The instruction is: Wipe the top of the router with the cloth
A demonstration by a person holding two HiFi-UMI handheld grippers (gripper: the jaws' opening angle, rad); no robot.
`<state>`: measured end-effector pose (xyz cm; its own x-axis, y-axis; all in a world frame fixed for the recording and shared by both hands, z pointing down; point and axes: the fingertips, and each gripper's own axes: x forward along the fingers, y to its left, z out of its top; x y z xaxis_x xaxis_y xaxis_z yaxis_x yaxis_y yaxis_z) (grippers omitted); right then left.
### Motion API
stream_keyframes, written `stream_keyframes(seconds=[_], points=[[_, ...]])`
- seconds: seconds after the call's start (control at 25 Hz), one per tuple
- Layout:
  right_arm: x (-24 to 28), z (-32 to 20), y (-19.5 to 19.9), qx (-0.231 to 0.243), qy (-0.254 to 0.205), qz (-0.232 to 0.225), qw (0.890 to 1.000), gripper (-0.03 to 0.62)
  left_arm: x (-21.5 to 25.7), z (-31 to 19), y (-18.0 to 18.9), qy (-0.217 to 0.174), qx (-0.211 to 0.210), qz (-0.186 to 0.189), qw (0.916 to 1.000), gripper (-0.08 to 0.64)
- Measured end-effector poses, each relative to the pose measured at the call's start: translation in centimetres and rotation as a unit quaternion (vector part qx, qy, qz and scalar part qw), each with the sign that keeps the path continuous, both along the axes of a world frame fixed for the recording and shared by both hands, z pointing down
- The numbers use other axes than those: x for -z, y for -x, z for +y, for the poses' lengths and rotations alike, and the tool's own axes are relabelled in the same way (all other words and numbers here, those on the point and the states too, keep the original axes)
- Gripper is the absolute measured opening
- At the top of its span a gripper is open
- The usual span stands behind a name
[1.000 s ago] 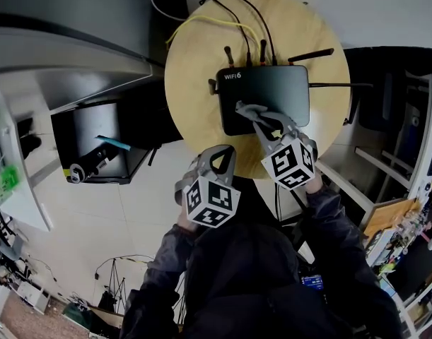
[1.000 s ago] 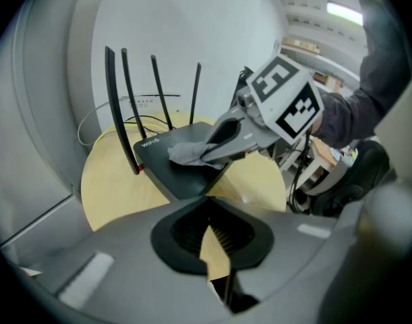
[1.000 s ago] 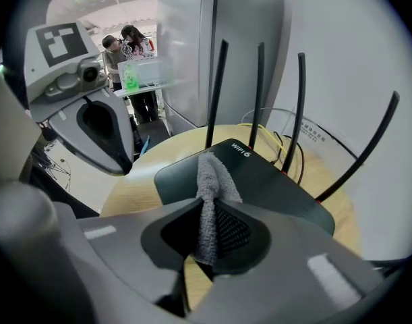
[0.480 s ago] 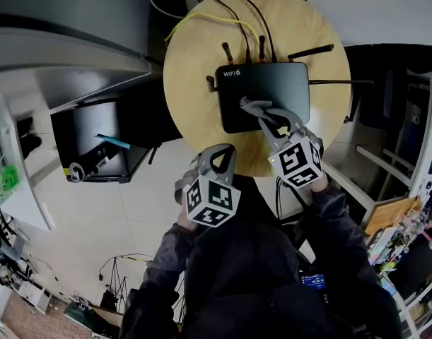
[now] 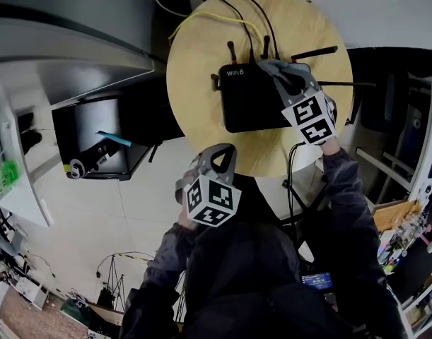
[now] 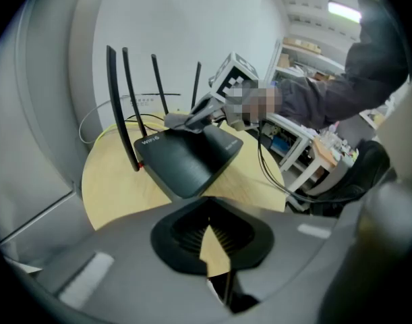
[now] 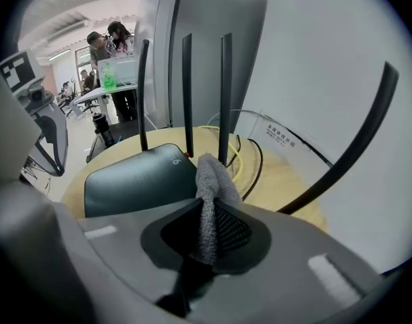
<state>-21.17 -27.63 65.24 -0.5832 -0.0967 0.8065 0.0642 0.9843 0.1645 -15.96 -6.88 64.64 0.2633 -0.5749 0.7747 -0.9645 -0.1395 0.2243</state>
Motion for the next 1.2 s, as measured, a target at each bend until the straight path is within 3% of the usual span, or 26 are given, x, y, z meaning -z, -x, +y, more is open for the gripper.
stream_keyframes(seconds=[0.24,0.92,1.2], points=[[-0.5,0.5,-0.5,0.002,0.010,0.006,1.000,0.034,-0.2,0.1,0.0,0.002,0.001,0.000,1.0000,0.000],[-0.4,7.9,-7.6,0.002,0.040,0.016,0.999,0.033,-1.6,0.6,-1.4,0.015,-0.008,0.002,0.9999,0.000],[-0.3,9.1,-8.7,0.006,0.047,0.018,0.999,0.034,-2.2,0.9,-1.8,0.021,-0.005,0.009,0.9997,0.000]])
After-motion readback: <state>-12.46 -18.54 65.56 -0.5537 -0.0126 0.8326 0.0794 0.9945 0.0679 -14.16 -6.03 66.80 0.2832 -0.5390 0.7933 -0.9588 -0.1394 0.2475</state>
